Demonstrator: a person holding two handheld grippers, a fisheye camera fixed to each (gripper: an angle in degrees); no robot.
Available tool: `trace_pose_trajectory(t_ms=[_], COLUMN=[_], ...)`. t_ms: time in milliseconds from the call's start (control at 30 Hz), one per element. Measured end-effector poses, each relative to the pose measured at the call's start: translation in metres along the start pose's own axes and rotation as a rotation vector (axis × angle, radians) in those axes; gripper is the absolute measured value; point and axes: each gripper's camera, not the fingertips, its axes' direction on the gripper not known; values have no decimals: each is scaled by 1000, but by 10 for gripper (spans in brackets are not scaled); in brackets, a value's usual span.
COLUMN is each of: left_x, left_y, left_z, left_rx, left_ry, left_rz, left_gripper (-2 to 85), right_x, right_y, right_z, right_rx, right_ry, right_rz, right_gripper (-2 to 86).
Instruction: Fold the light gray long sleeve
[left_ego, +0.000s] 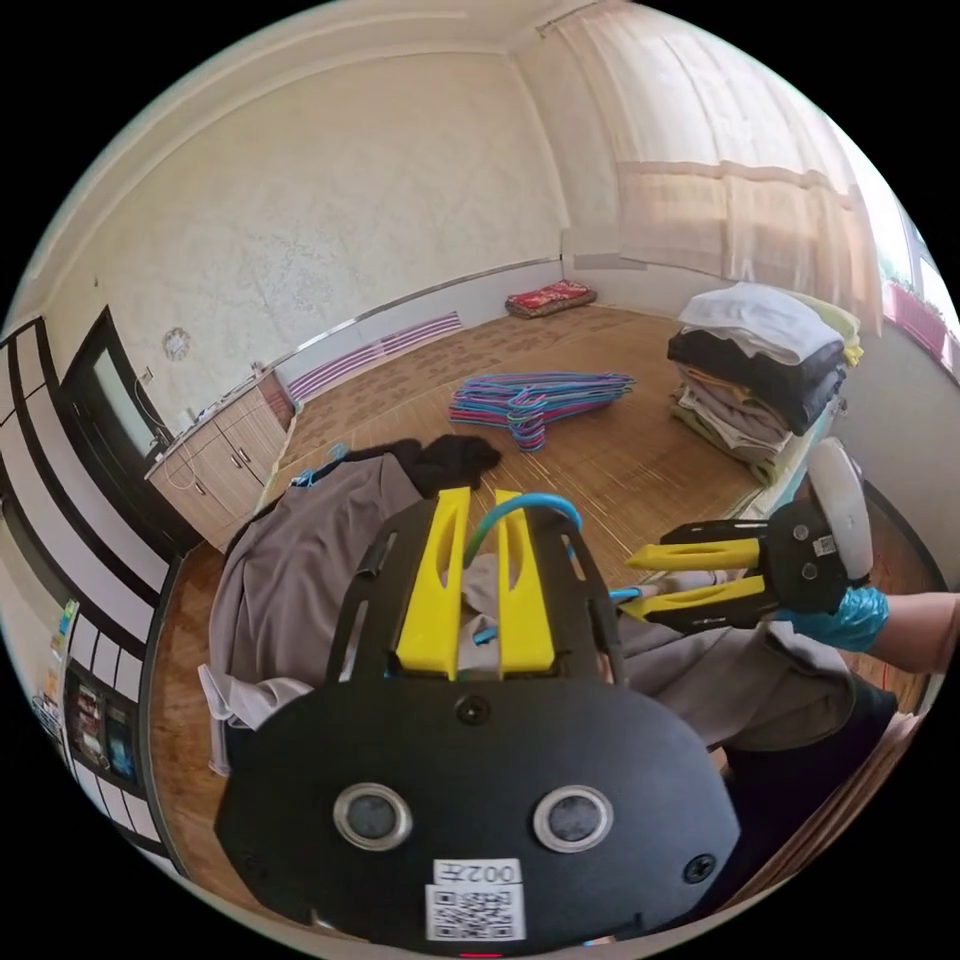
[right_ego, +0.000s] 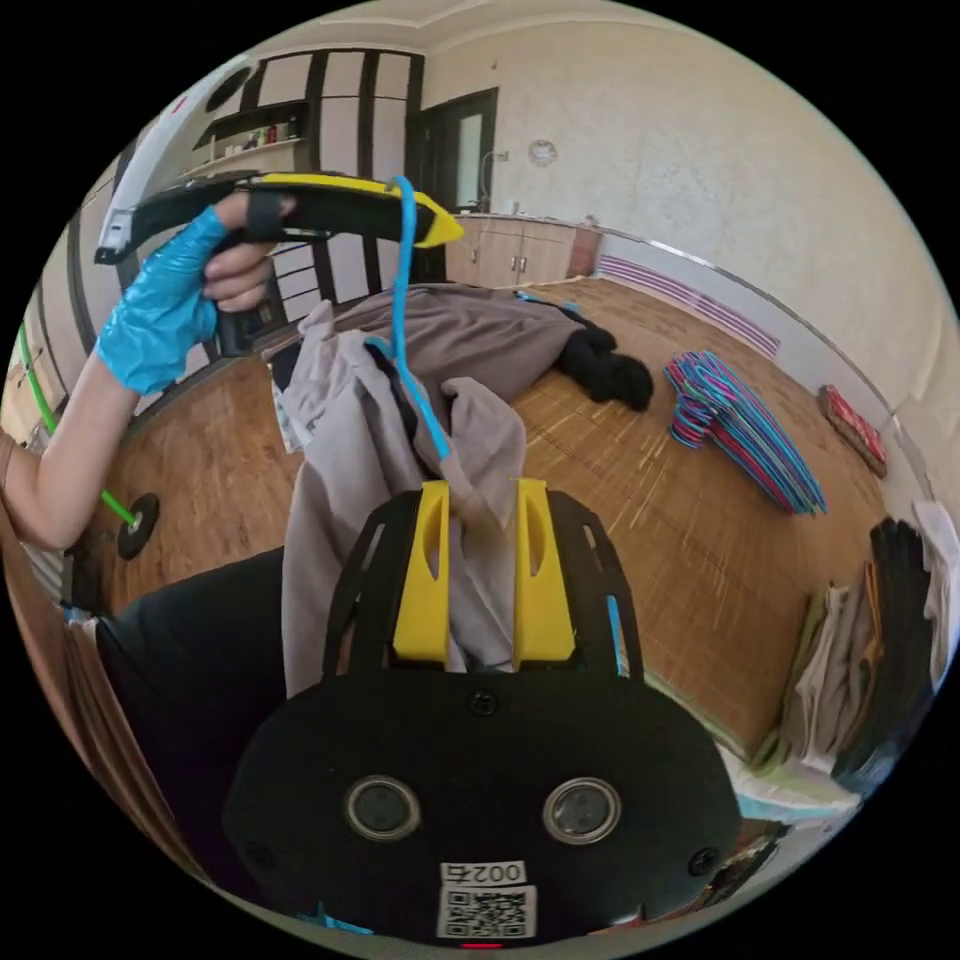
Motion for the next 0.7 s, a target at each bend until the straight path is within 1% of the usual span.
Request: trace_pose_trajectory(t_ms=[133, 233, 300, 500, 600, 700], left_x=[5, 10, 12, 9, 9, 10], left_y=[-2, -5, -8, -20, -24, -22], left_z=[-22, -42, -55, -92, -108, -108], left_rx=[30, 77, 113, 210, 239, 211], left_ry=[5, -10, -19, -47, -73, -85], left_rz=[-4, -3, -2, -33, -51, -57], left_gripper=[47, 45, 44, 33, 22, 13], right_x=[7, -1, -9, -15, -15, -12], right_y=[8, 6, 1, -25, -38, -44], right_z=[-18, -42, -65, -110, -124, -118], right_rx=[38, 90, 136, 233, 278, 253], right_ry=[-38, 62, 167, 353, 411, 371], right_rz=[82, 54, 6, -73, -95, -101], right_gripper=[79, 78, 78, 80, 87, 94])
